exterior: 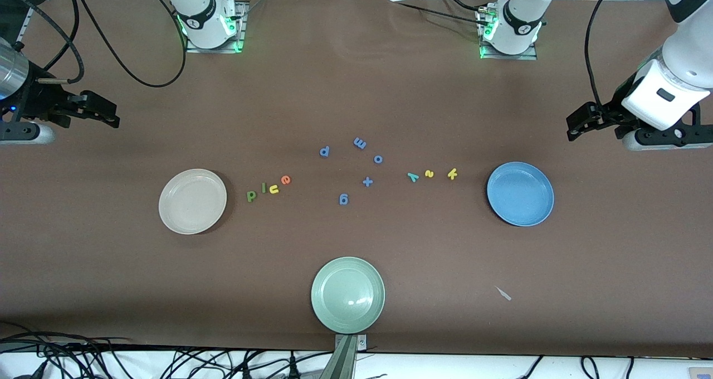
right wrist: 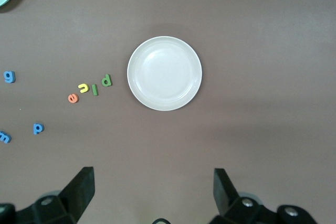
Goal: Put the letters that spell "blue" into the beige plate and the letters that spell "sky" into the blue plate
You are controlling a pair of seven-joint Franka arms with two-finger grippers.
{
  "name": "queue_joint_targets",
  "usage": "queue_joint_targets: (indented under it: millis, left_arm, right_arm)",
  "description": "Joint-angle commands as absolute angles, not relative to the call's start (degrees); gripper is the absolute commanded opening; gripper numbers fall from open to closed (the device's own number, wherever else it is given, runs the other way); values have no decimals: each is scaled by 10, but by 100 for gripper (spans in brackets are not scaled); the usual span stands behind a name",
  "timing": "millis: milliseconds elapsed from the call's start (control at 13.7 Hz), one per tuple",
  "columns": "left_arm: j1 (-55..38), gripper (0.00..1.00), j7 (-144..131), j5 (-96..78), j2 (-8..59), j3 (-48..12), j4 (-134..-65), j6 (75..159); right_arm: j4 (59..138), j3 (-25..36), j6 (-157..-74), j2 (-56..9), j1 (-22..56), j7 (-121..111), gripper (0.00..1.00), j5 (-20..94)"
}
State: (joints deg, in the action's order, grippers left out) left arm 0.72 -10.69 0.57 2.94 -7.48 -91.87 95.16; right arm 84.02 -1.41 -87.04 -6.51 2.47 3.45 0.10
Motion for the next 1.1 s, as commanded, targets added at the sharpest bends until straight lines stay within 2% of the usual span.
queue_joint_targets:
  millis: [0, 657, 1022]
  left_arm:
    - [10, 100, -98, 2, 32, -77, -909, 944]
    - [32, 100, -47, -8, 20, -83, -925, 945]
    - [40, 100, -41, -6, -17, -85, -982, 970]
  right_arm:
    - [832, -16, -875, -68, 25, 38, 100, -4]
    - [830, -15, -881, -70, 23, 33, 100, -6]
    - [828, 1, -882, -70, 18, 33, 100, -8]
